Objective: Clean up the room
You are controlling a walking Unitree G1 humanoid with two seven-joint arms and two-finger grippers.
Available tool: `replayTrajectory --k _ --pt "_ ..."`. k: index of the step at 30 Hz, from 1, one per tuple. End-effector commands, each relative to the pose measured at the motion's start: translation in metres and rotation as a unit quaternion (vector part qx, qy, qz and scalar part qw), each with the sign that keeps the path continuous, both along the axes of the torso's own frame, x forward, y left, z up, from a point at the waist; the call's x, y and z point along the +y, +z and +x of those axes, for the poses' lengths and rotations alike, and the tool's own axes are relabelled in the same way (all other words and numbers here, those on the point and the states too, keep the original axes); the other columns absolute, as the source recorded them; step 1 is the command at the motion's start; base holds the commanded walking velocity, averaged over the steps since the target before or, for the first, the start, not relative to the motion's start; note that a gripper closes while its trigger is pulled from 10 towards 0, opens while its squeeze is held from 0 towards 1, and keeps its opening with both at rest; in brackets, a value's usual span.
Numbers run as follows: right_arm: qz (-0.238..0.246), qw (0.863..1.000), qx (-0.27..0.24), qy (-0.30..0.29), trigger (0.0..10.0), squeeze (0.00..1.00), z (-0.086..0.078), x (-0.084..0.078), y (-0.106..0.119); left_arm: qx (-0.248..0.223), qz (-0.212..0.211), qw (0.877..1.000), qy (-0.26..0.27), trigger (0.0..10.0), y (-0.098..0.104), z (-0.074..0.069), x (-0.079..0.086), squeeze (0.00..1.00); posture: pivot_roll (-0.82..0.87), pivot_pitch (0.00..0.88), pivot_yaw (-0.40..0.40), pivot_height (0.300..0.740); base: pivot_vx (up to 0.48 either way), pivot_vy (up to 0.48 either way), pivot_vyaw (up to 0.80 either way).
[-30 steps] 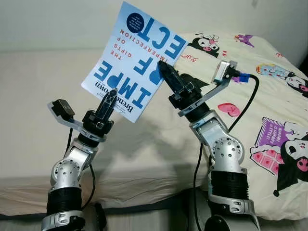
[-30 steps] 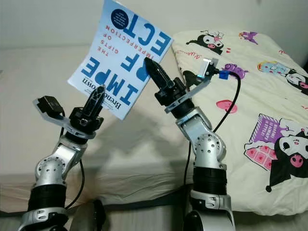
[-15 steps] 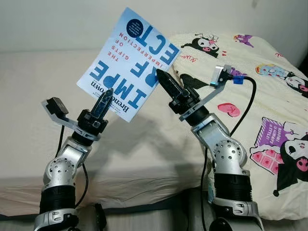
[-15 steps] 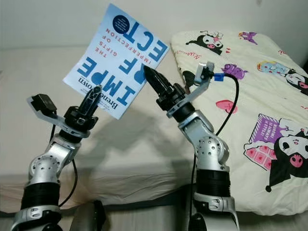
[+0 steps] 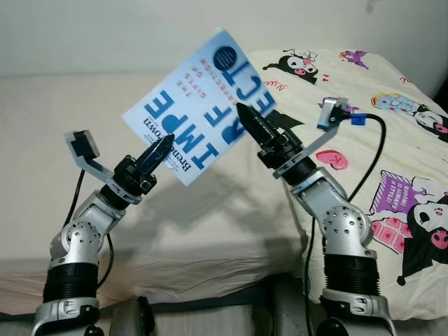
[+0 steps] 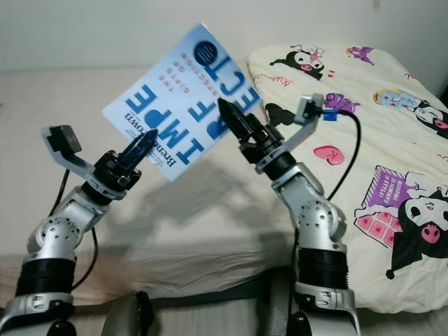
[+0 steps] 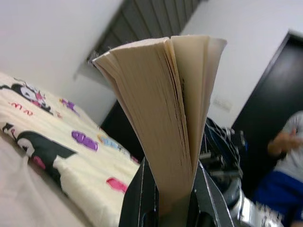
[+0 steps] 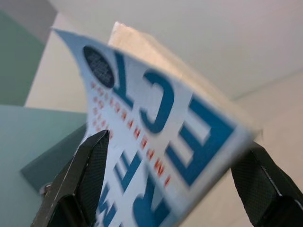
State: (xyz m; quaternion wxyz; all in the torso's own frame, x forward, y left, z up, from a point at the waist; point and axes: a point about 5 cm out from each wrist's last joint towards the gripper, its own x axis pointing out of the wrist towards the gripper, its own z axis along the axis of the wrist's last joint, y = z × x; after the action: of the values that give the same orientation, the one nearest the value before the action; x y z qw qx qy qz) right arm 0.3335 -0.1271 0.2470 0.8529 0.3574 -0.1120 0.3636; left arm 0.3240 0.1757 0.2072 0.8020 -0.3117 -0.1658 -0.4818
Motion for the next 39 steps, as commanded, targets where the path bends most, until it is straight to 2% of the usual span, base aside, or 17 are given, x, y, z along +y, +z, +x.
replayTrajectory --k 1,6,12,26,29,30,33,34,35,36,37,38,39 --pt "-0.005 1.0 0.002 -0.013 10.0 1.0 -0.001 -0.003 -0.002 -0.034 0.019 0.999 -0.005 0.0 0.012 0.0 0.001 0.0 -0.07 0.092 0.041 0.461 0.0 0.0 0.0" --pt "-0.014 0.999 0.003 -0.033 10.0 1.0 -0.001 -0.013 -0.004 -0.057 0.086 0.995 -0.008 0.0 0.018 -0.001 0.008 0.0 -0.07 0.092 0.051 0.461 0.0 0.0 0.0" --pt "-0.029 0.999 0.009 -0.045 10.0 1.0 -0.002 -0.019 -0.008 -0.076 0.132 0.988 -0.016 0.0 0.025 -0.003 0.017 0.0 -0.07 0.093 0.051 0.461 0.0 0.0 0.0" --pt "-0.069 0.996 0.007 -0.047 10.0 1.0 -0.005 -0.021 -0.013 -0.096 0.174 0.98 -0.023 0.0 0.033 -0.003 0.023 0.0 -0.07 0.103 0.056 0.461 0.0 0.0 0.0" --pt "-0.095 0.994 -0.001 -0.044 10.0 1.0 -0.008 -0.024 -0.014 -0.103 0.188 0.977 -0.023 0.0 0.037 -0.002 0.027 0.0 -0.07 0.111 0.058 0.461 0.0 0.0 0.0" --pt "-0.12 0.992 -0.007 -0.039 10.0 1.0 -0.011 -0.027 -0.016 -0.106 0.197 0.974 -0.021 0.0 0.039 -0.001 0.031 0.0 -0.07 0.114 0.058 0.461 0.0 0.0 0.0" --pt "-0.139 0.989 -0.011 -0.041 10.0 0.99 -0.013 -0.03 -0.018 -0.108 0.201 0.973 -0.019 0.0 0.041 0.0 0.033 0.0 -0.07 0.113 0.06 0.461 0.0 0.0 0.0" --pt "-0.145 0.988 -0.01 -0.047 10.0 0.69 -0.013 -0.033 -0.019 -0.108 0.202 0.973 -0.018 0.0 0.041 0.0 0.034 0.0 -0.07 0.113 0.06 0.461 0.0 0.0 0.0" --pt "-0.145 0.988 -0.01 -0.047 10.0 0.69 -0.013 -0.033 -0.019 -0.108 0.202 0.973 -0.018 0.0 0.041 0.0 0.034 0.0 -0.07 0.113 0.06 0.461 0.0 0.0 0.0" --pt "-0.151 0.987 -0.01 -0.056 10.0 0.25 -0.013 -0.037 -0.02 -0.109 0.203 0.973 -0.017 0.0 0.042 0.0 0.035 0.0 -0.08 0.105 0.064 0.461 0.0 0.0 0.0" --pt "-0.151 0.987 -0.01 -0.056 10.0 0.25 -0.013 -0.037 -0.02 -0.109 0.203 0.973 -0.017 0.0 0.042 0.0 0.035 0.0 -0.08 0.105 0.064 0.461 0.0 0.0 0.0" --pt "-0.154 0.986 -0.009 -0.066 10.0 0.0 -0.013 -0.042 -0.02 -0.11 0.204 0.973 -0.019 0.0 0.042 0.0 0.036 0.0 -0.08 0.107 0.065 0.461 0.0 0.0 0.0" --pt "-0.155 0.985 -0.009 -0.072 10.0 0.0 -0.013 -0.045 -0.019 -0.111 0.205 0.972 -0.021 0.0 0.042 0.0 0.036 0.0 -0.08 0.107 0.066 0.461 0.0 0.0 0.0"
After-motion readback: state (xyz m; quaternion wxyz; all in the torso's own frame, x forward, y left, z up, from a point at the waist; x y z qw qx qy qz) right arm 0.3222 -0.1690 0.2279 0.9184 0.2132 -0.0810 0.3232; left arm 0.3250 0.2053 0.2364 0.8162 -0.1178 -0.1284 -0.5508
